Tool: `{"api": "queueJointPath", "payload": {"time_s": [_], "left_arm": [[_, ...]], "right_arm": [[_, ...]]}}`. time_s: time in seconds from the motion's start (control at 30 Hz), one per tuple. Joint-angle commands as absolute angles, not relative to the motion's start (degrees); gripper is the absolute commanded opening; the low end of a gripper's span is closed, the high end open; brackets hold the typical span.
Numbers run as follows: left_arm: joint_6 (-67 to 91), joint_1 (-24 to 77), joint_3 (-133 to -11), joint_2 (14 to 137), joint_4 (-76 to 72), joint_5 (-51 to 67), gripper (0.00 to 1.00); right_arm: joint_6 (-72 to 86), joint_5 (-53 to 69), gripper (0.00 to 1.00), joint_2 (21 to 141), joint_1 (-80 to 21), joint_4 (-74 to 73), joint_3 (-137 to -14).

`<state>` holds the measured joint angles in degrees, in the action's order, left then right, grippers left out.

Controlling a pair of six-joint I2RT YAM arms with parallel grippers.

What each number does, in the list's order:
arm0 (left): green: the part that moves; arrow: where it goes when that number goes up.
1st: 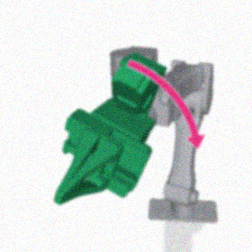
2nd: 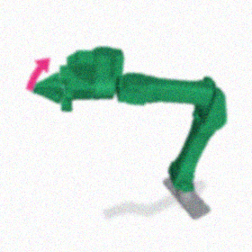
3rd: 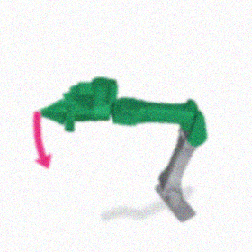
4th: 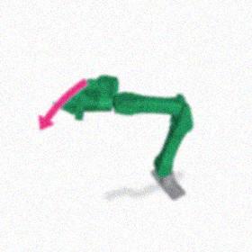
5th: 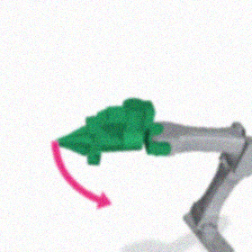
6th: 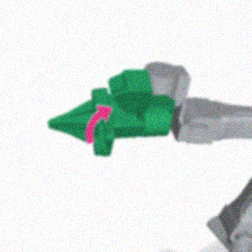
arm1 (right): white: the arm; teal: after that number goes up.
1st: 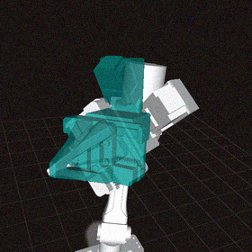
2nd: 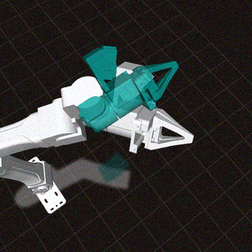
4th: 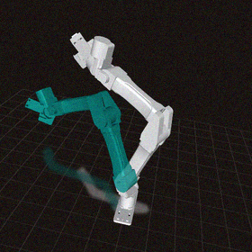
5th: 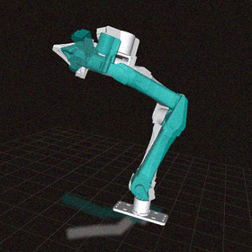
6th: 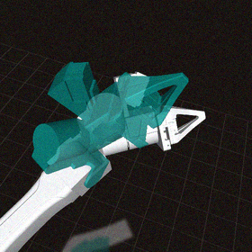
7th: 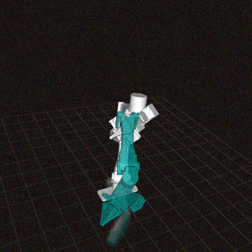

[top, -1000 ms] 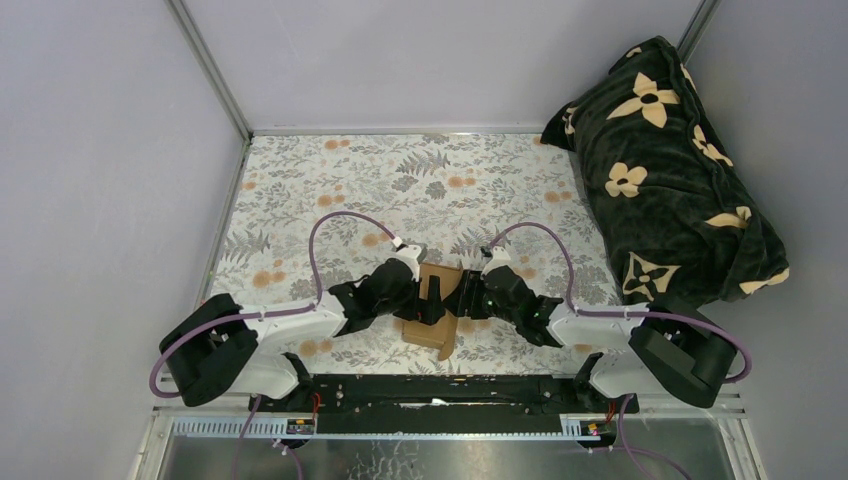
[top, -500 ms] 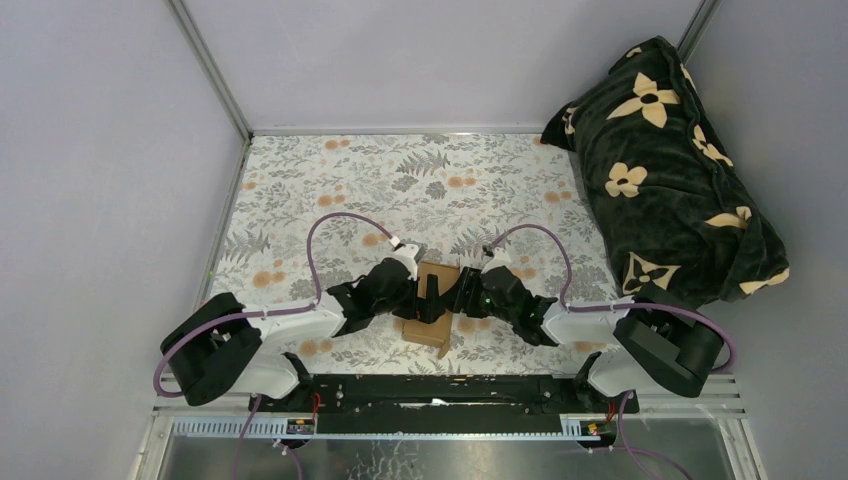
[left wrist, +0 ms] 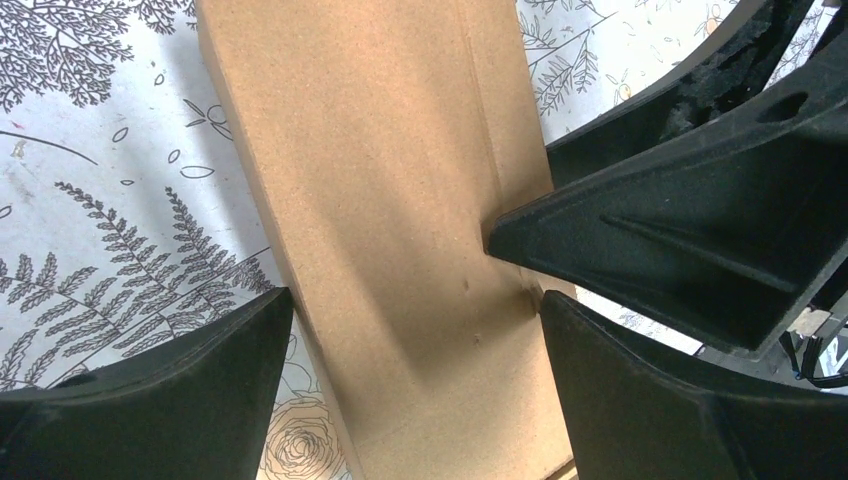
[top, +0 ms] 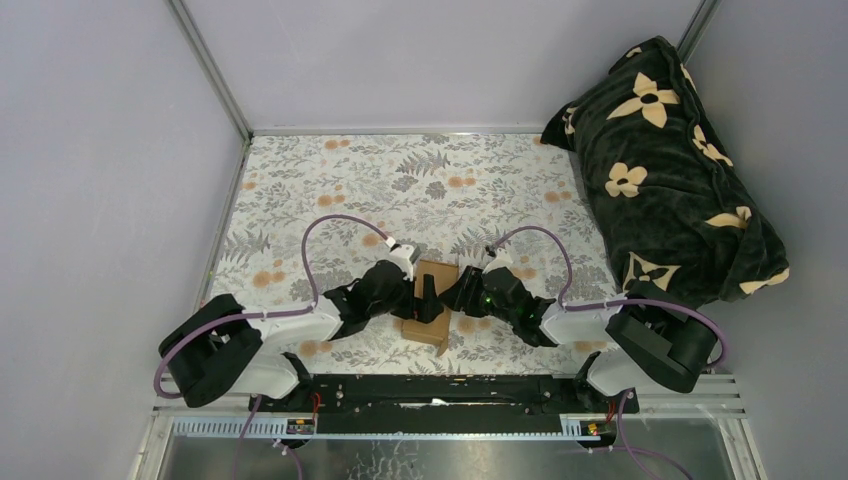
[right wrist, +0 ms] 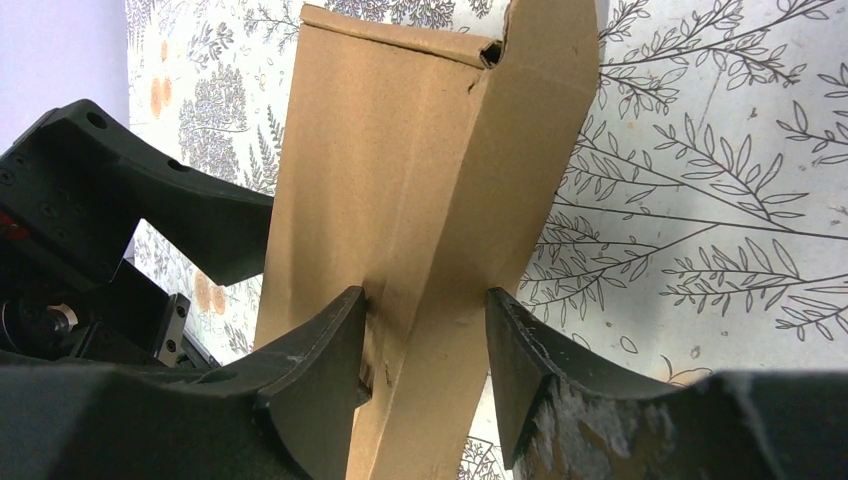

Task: Fold the paper box
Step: Close the paper box at the center of the board.

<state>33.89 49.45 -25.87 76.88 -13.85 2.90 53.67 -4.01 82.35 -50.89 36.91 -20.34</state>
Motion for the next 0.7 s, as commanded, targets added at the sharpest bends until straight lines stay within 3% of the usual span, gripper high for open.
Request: {"api": "queueJointPath", "payload": {"time_s": [0.0, 0.53, 0.67], "left_arm": [[32.85, 50.18, -24.26, 75.94, -16.29, 8.13, 0.99], [32.42, 47.54, -20.92, 65.14, -11.88, -2.27, 0.98], [32.55, 47.13, -22.7, 62.34, -5.09, -9.58, 0.98]], "right_arm": [[54.93, -2.72, 0.49, 84.46, -51.67, 36.64, -20.85], [53.89, -1.95, 0.47, 84.29, -51.68, 34.55, -22.32], [53.7, -1.85, 0.47, 84.22, -51.68, 34.22, -22.58]]}}
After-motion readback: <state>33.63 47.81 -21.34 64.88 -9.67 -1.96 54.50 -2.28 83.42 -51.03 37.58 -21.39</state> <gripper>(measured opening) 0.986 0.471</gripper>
